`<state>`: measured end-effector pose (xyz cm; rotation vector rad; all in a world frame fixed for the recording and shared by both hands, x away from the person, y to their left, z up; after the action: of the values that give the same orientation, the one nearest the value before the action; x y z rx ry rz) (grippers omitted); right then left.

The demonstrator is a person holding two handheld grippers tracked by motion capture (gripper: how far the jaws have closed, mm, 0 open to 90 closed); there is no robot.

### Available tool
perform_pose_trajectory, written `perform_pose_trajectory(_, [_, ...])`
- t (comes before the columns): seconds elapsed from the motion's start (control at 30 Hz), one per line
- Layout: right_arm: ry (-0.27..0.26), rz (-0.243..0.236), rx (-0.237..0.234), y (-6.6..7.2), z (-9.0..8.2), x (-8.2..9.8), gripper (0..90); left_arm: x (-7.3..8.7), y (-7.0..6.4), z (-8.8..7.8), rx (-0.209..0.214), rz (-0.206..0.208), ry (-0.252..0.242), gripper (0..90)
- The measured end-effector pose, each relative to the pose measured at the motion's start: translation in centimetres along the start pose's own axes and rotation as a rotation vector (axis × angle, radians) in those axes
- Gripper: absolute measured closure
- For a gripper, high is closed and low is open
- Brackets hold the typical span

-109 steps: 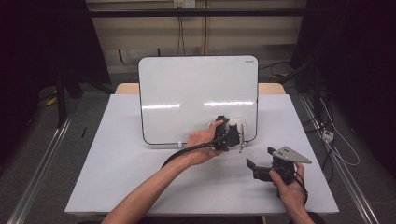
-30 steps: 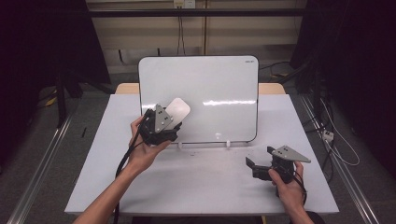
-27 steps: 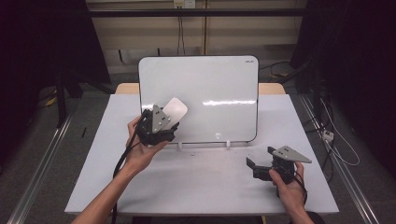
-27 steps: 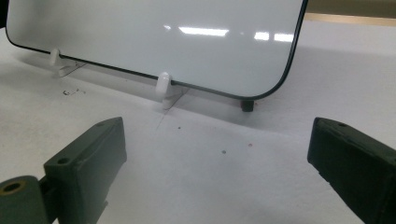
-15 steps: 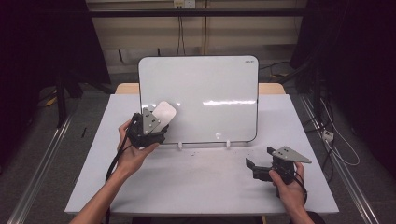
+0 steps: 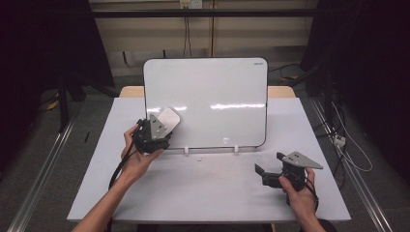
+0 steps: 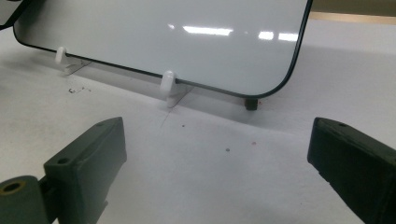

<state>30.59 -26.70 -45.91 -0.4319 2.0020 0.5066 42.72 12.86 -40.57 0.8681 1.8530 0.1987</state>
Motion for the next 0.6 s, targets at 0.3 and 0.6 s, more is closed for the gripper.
perform_pose_trajectory(0.3, [0.002,0.000,0.002,-0.02,0.03,0.00,4.5,0.40,-0.38,0.50,-0.014,0.018,0.014,31.1])
perform_pose_trajectory(0.6, [0.004,-0.002,0.012,0.00,0.13,-0.05,4.5,0.33,-0.65,0.49,0.019,-0.017,0.008,19.9])
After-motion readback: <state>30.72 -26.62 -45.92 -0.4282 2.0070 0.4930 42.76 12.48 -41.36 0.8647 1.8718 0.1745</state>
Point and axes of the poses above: each handheld gripper's, and its own axes: z roughly forward along the jaws, x roughly out of its underside, y roughly to its left, the point moved 2 cm from there along z, roughly forward along the jaws, and after that the axes turned 8 degrees about -x, right-handed, at the moved point
